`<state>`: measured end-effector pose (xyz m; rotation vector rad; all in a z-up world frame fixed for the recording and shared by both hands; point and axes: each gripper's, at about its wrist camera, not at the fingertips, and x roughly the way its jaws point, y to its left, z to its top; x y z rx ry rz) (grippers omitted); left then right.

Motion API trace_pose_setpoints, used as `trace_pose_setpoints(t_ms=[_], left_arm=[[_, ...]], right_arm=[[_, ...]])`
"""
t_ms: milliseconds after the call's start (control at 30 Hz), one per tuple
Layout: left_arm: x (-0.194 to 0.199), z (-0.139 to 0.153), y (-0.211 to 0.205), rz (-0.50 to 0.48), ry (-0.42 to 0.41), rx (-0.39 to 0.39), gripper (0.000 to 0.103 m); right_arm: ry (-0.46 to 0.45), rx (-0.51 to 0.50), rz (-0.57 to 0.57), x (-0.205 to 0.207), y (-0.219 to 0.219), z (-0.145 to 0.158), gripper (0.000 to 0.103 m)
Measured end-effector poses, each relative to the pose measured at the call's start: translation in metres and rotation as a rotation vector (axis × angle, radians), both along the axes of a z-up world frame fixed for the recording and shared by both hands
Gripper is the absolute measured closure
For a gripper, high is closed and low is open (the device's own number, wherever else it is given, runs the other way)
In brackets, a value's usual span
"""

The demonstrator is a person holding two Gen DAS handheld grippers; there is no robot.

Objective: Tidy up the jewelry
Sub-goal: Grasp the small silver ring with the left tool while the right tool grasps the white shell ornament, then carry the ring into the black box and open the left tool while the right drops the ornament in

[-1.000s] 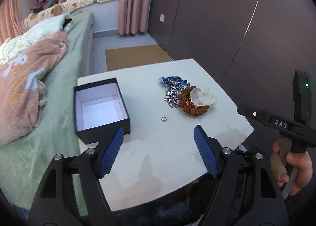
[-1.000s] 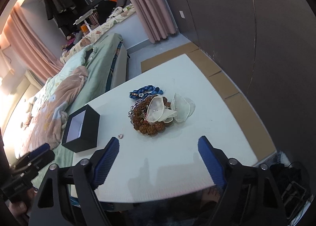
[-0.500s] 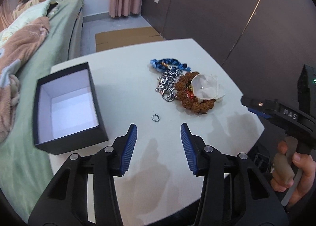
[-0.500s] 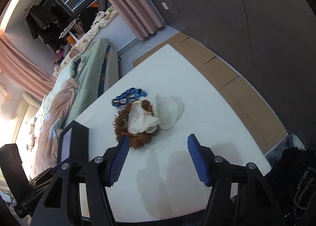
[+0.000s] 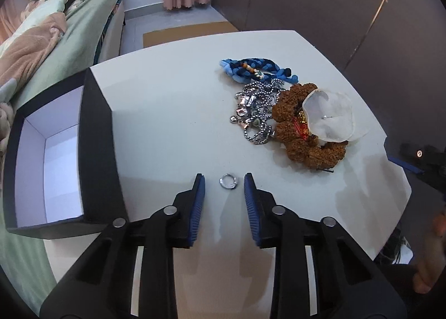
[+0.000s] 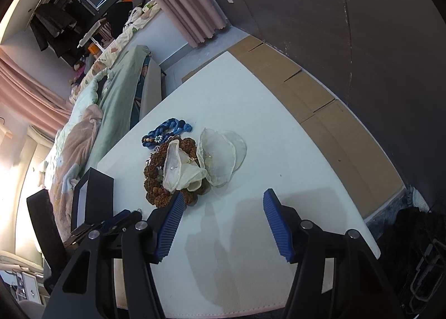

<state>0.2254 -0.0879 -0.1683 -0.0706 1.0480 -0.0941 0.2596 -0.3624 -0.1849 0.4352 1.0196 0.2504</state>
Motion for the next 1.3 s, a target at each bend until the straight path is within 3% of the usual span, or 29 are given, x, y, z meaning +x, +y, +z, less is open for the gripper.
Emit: trace_pose_setpoints(t_ms=[100, 133, 300, 367, 633, 700, 767, 867, 1300], left_arm=[[0.001, 0.000, -0.004, 0.006, -0.003, 0.018, 0.081], [0.001, 0.000, -0.004, 0.009, -0.001, 0.019, 0.089], [0.002, 0.002, 0.001, 0.026, 0.015, -0.014, 0.090], [0.000, 0.006, 0.004, 0.036, 0.003, -0.024, 0.090], [-0.016, 0.038, 0.025, 0.076, -0.057, -0.048, 0.090], [-0.022, 0.048, 0.033, 0.092, -0.078, -0.055, 0.090], [-0.025, 0.059, 0.040, 0.107, -0.096, -0.060, 0.090], [-0.030, 0.072, 0.051, 0.126, -0.121, -0.065, 0.090], [-0.045, 0.098, 0.119, 0.231, -0.181, -0.107, 0.090]], right_arm=[[0.014, 0.007, 0.011, 0.006, 0.003, -0.002, 0.044], [0.016, 0.006, 0.015, 0.007, 0.003, -0.002, 0.044], [0.019, -0.001, 0.038, 0.017, 0.012, -0.001, 0.046], [0.023, -0.009, 0.054, 0.024, 0.018, -0.002, 0.051], [0.043, -0.024, 0.111, 0.048, 0.039, -0.008, 0.054], [0.053, -0.024, 0.130, 0.050, 0.044, -0.011, 0.064], [0.062, -0.038, 0.129, 0.049, 0.046, -0.013, 0.086], [0.040, -0.011, 0.128, 0.044, 0.044, -0.007, 0.100], [-0.084, 0.031, 0.216, 0.025, 0.080, 0.055, 0.100]])
